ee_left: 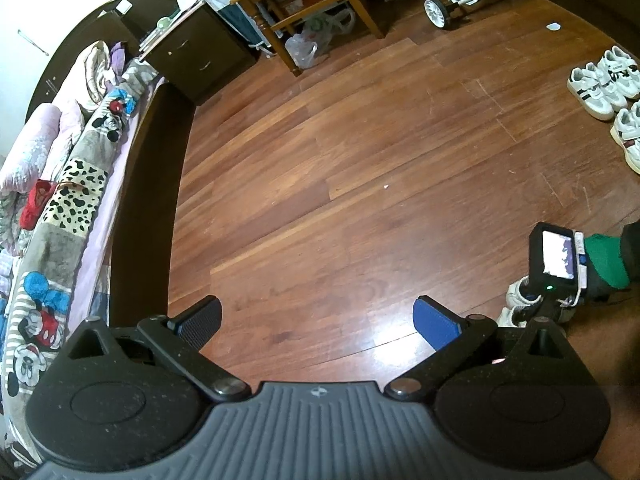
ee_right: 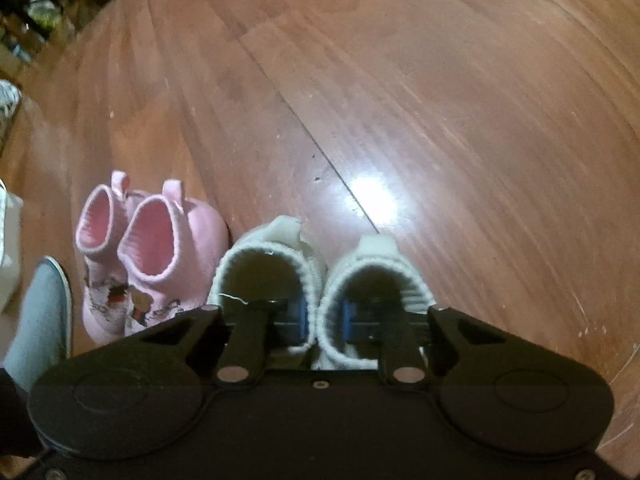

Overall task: Organize scattered shoes
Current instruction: 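Grasp a pair of white knit baby booties with the right tool, then carry the knit booties with the right tool in front of the group and release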

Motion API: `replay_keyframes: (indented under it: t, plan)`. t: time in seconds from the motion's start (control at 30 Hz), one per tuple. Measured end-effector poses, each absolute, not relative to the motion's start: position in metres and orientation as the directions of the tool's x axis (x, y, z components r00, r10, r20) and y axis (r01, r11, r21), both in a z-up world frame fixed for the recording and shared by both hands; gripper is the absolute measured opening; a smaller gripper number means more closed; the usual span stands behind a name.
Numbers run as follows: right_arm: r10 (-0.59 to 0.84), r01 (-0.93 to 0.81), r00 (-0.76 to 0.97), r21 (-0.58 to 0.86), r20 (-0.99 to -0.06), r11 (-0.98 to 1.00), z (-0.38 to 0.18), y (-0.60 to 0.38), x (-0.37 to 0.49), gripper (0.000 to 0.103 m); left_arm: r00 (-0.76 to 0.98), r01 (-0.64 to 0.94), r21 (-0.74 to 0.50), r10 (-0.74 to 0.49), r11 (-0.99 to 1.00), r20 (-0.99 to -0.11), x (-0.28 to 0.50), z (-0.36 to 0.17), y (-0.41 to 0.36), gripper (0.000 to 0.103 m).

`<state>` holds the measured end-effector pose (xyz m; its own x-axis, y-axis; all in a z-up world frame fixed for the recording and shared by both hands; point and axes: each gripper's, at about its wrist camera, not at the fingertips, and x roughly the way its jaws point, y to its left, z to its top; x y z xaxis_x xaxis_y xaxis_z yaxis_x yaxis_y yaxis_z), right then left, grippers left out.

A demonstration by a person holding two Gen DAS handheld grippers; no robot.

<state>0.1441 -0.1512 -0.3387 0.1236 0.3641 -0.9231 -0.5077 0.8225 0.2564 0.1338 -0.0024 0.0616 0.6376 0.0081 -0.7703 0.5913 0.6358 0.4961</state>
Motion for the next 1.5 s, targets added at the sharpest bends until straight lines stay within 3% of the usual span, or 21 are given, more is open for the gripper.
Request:
replay_keyframes:
  t: [0.37,0.73,0.9,1.2,1.5]
  plan:
    - [0.458,-0.289,0.416,0.363,-0.786,0.886,-0.262,-0.244,0.137,0.011,0.649,0.594,0.52,0.015,0.614,-0.761,0.15,0.055,-0.038,0.103]
    - [0.256,-0.026,0.609,0.303,-0.751,0.953,-0.213,-0.421,0.041,0.011,0.627,0.637,0.518,0.006,0.572,-0.779,0.167,0.036,-0.076,0.103]
    - [0.124,0.133,0.581,0.244,-0.805,0.961,-0.228,-0.5,-0.042,0.011,0.619,0.649,0.519,0.012,0.556,-0.785,0.17,0.027,-0.089,0.102]
    - [-0.09,0.405,0.349,0.064,-0.933,0.912,-0.292,-0.617,-0.184,0.011,0.586,0.679,0.518,0.04,0.52,-0.809,0.17,0.006,-0.104,0.103]
    - [-0.102,0.444,0.254,0.022,-0.962,0.896,-0.338,-0.653,-0.191,0.011,0.546,0.686,0.51,0.096,0.518,-0.832,0.174,-0.015,-0.108,0.102]
